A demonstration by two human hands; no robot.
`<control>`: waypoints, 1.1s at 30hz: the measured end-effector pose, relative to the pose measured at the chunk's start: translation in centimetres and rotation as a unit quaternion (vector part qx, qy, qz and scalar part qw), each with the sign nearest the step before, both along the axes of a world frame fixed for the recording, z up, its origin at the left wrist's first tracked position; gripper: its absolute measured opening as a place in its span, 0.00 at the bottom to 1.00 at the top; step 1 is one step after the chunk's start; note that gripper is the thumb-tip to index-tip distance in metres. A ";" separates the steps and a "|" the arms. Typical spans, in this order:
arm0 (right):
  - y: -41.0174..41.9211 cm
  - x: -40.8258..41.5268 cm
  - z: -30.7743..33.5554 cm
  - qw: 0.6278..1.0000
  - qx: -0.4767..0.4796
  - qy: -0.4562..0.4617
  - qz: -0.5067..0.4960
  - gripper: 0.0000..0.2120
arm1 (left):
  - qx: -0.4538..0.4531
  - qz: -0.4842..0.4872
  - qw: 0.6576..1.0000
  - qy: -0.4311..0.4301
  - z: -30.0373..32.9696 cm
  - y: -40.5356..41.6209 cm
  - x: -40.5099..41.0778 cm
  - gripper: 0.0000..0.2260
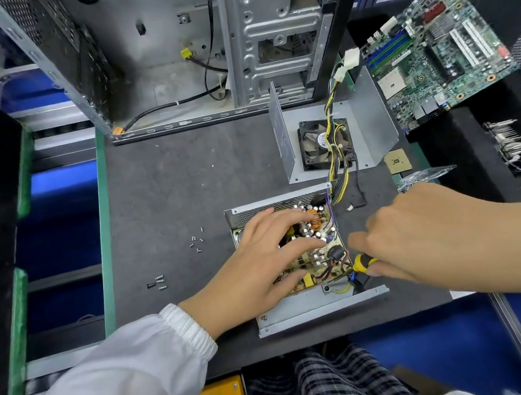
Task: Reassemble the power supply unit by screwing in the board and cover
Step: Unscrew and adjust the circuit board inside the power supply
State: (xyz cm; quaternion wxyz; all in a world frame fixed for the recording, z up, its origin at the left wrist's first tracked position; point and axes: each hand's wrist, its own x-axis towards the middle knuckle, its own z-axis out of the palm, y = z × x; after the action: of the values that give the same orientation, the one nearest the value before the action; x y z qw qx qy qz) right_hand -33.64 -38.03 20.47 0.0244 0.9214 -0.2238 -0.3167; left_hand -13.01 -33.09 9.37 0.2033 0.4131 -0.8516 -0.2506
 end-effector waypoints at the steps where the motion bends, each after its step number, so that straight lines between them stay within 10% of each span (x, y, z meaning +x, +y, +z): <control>1: 0.0 0.0 0.0 1.000 -0.002 0.001 0.000 0.13 | -0.002 0.001 1.000 -0.001 0.0 0.0 0.0 0.16; 29: 1.6 3.2 0.3 0.997 0.044 0.015 0.057 0.07 | -0.031 0.007 0.999 0.002 -0.7 0.0 -0.1 0.15; 33: 1.5 3.6 0.3 0.998 0.057 0.001 -0.020 0.19 | -0.034 0.006 0.999 -0.005 -0.7 0.0 -0.1 0.15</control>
State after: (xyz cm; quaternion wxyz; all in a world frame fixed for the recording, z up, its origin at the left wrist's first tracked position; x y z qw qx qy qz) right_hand -30.06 -36.51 20.73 -0.0341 0.9162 -0.2240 -0.3305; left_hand -13.12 -33.12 8.63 0.2144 0.4126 -0.8581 -0.2177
